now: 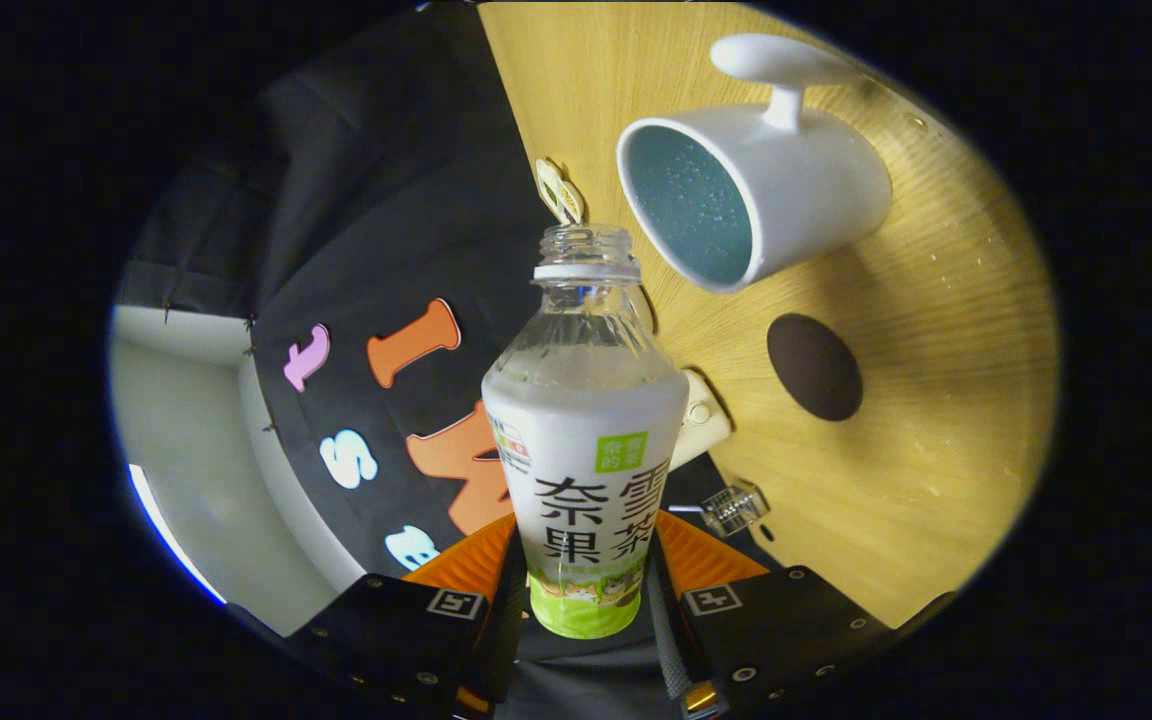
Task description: Take the bottle from table, then pour the juice into the cup, finally place the bottle on the coaster
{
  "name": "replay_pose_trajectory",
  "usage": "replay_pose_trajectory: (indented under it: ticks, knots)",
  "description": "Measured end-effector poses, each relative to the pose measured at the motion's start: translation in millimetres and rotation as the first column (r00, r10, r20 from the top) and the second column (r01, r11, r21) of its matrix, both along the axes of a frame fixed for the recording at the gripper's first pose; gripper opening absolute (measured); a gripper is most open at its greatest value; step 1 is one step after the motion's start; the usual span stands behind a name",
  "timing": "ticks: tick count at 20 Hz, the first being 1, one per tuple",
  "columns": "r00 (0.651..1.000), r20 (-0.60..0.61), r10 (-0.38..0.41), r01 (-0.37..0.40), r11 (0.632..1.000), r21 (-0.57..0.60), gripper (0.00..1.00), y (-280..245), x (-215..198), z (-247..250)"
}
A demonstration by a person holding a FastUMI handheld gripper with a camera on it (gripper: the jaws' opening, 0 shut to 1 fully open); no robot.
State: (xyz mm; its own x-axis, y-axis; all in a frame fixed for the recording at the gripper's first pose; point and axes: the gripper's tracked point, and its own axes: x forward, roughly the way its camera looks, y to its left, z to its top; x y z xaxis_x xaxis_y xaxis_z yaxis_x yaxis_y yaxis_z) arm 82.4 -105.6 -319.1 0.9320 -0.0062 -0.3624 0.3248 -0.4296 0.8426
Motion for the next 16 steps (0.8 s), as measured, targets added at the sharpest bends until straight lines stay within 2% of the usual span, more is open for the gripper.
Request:
replay_pose_trajectory:
  ticks: [2, 4, 6, 7, 9, 12, 14, 16]
  knots:
    - [0.995, -0.042, 0.091, -0.096, 0.986, -0.137, 0.58, 7.7, -7.9, -11.2]
    - [0.989, -0.077, 0.128, -0.144, 0.954, -0.263, 0.58, 0.4, -10.7, -15.7]
    - [0.984, -0.093, 0.153, -0.177, 0.905, -0.388, 0.58, -5.7, -9.3, -13.0]
    - [0.979, -0.111, 0.17, -0.202, 0.866, -0.457, 0.58, -6.0, -6.8, -13.0]
    - [0.965, -0.148, 0.216, -0.261, 0.771, -0.581, 0.58, -0.2, 0.5, -9.2]
    - [0.946, -0.179, 0.27, -0.312, 0.608, -0.731, 0.58, 7.4, -3.9, -2.3]
    - [0.931, -0.227, 0.286, -0.343, 0.471, -0.813, 0.58, 9.2, -4.5, -2.2]
    - [0.916, -0.287, 0.281, -0.371, 0.317, -0.873, 0.58, 7.4, -0.9, -0.3]
